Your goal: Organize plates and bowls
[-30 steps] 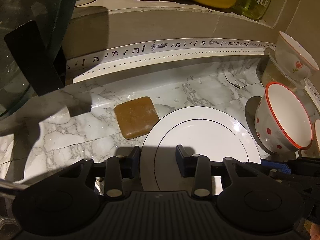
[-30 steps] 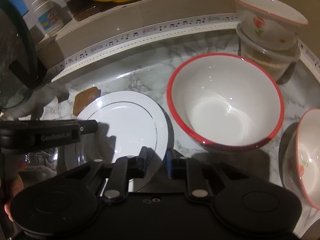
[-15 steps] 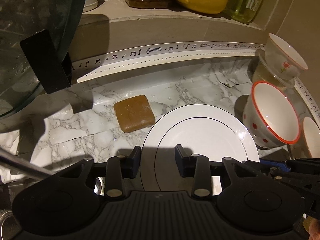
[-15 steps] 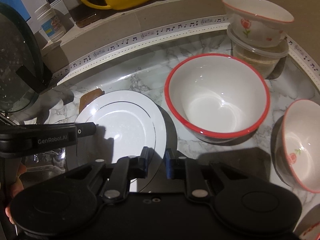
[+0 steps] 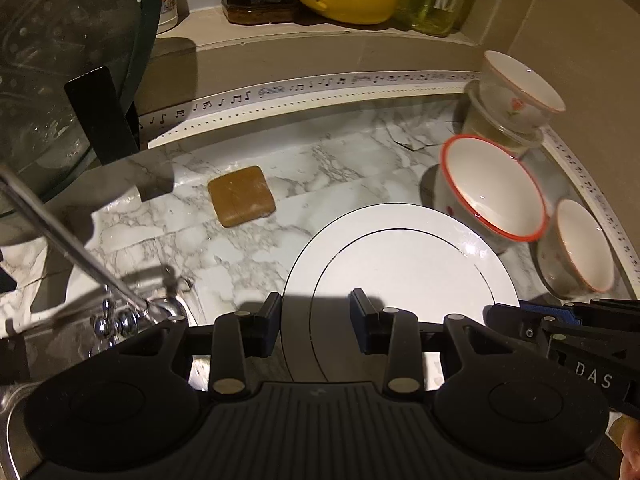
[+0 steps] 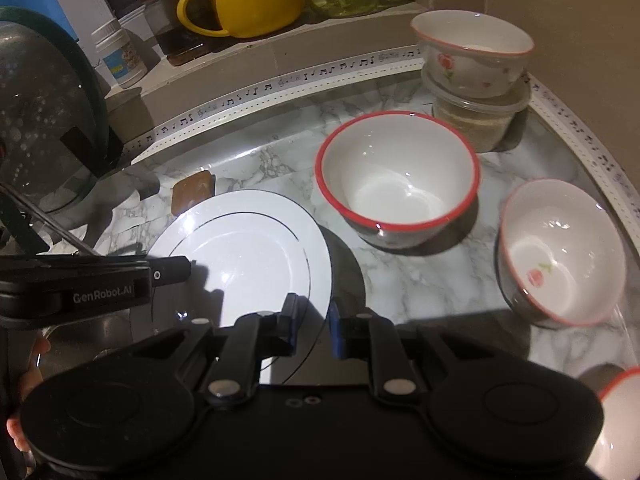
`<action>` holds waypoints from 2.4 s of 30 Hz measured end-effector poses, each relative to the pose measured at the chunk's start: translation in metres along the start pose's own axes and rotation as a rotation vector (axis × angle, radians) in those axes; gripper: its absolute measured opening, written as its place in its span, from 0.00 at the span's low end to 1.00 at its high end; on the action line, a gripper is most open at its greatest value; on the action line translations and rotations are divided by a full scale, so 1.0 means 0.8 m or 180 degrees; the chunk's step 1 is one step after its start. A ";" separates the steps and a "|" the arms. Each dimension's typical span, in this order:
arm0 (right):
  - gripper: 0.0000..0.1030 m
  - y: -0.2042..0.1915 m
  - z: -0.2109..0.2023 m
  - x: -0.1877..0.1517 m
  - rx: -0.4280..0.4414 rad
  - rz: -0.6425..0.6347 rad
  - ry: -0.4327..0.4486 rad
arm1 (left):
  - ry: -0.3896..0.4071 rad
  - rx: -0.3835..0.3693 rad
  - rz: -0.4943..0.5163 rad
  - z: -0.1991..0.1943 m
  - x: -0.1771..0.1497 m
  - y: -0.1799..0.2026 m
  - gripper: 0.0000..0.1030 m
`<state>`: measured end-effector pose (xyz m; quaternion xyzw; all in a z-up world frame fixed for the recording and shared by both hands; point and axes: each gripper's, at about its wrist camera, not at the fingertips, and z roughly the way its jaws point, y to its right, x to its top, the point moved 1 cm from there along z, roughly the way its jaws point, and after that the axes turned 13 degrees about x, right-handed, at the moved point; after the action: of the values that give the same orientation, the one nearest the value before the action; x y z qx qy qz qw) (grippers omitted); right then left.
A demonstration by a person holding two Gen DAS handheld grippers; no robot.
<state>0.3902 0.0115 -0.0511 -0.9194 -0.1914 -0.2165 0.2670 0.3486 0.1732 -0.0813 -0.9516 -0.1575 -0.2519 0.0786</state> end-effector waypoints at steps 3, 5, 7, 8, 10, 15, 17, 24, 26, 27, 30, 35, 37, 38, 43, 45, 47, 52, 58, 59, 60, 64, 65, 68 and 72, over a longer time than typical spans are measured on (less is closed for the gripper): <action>0.16 -0.001 -0.012 -0.008 -0.0012 0.0007 0.0016 | -0.0005 -0.0007 0.0014 -0.012 -0.007 0.003 0.34; 0.16 -0.001 -0.020 -0.014 -0.0018 0.0012 0.0023 | -0.0017 -0.0011 0.0023 -0.019 -0.013 0.006 0.34; 0.16 -0.001 -0.027 -0.020 -0.0031 0.0017 0.0037 | -0.0021 -0.0026 0.0033 -0.026 -0.019 0.009 0.34; 0.16 -0.001 -0.031 -0.024 -0.0035 0.0017 0.0042 | -0.0025 -0.0040 0.0043 -0.029 -0.022 0.010 0.34; 0.16 0.000 -0.039 -0.031 -0.0056 0.0029 0.0056 | -0.0035 -0.0063 0.0054 -0.036 -0.028 0.013 0.34; 0.16 -0.001 -0.059 -0.049 -0.0098 0.0056 0.0081 | -0.0062 -0.0110 0.0092 -0.049 -0.044 0.023 0.34; 0.15 0.001 -0.065 -0.056 -0.0104 0.0089 0.0080 | -0.0101 -0.0136 0.0088 -0.051 -0.051 0.025 0.34; 0.15 0.003 -0.090 -0.079 -0.0137 0.0134 0.0093 | -0.0077 -0.0167 0.0176 -0.072 -0.073 0.041 0.34; 0.15 0.004 -0.099 -0.086 -0.0139 0.0142 0.0104 | -0.0073 -0.0181 0.0219 -0.078 -0.079 0.045 0.34; 0.15 0.005 -0.102 -0.089 -0.0142 0.0147 0.0104 | -0.0082 -0.0183 0.0232 -0.081 -0.082 0.047 0.34; 0.14 0.003 -0.112 -0.100 -0.0167 0.0147 0.0121 | -0.0082 -0.0197 0.0264 -0.090 -0.090 0.052 0.34; 0.12 0.004 -0.125 -0.117 -0.0157 0.0194 0.0137 | -0.0091 -0.0209 0.0294 -0.098 -0.108 0.058 0.34; 0.12 0.005 -0.128 -0.125 -0.0165 0.0219 0.0126 | -0.0122 -0.0219 0.0315 -0.099 -0.116 0.060 0.34; 0.12 0.006 -0.129 -0.128 -0.0172 0.0232 0.0124 | -0.0140 -0.0226 0.0317 -0.098 -0.120 0.061 0.34; 0.12 0.007 -0.136 -0.142 -0.0166 0.0285 0.0116 | -0.0158 -0.0242 0.0355 -0.102 -0.134 0.064 0.34; 0.12 0.008 -0.138 -0.148 -0.0162 0.0321 0.0104 | -0.0169 -0.0246 0.0386 -0.104 -0.139 0.066 0.34; 0.12 0.008 -0.141 -0.153 -0.0164 0.0345 0.0096 | -0.0179 -0.0253 0.0419 -0.106 -0.144 0.068 0.34; 0.12 0.010 -0.144 -0.169 -0.0172 0.0403 0.0060 | -0.0205 -0.0253 0.0494 -0.107 -0.157 0.073 0.34; 0.12 0.017 -0.147 -0.188 -0.0157 0.0538 0.0031 | -0.0212 -0.0248 0.0624 -0.109 -0.173 0.083 0.34; 0.12 0.017 -0.146 -0.190 -0.0162 0.0556 0.0024 | -0.0214 -0.0245 0.0641 -0.108 -0.175 0.084 0.34; 0.12 0.018 -0.146 -0.193 -0.0158 0.0567 0.0020 | -0.0219 -0.0242 0.0647 -0.107 -0.177 0.085 0.34; 0.12 0.019 -0.145 -0.199 -0.0183 0.0556 -0.0001 | -0.0254 -0.0227 0.0724 -0.104 -0.184 0.090 0.34; 0.12 0.019 -0.145 -0.199 -0.0187 0.0558 -0.0011 | -0.0266 -0.0230 0.0735 -0.103 -0.186 0.091 0.34; 0.12 0.021 -0.143 -0.201 -0.0204 0.0555 -0.0024 | -0.0303 -0.0236 0.0714 -0.099 -0.187 0.092 0.35; 0.12 0.026 -0.139 -0.201 -0.0167 0.0603 -0.0054 | -0.0318 -0.0224 0.0734 -0.096 -0.188 0.093 0.35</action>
<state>0.2328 -0.1064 -0.0550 -0.9418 -0.1002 -0.1873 0.2604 0.2153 0.0471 -0.0961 -0.9769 -0.0419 -0.1989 0.0657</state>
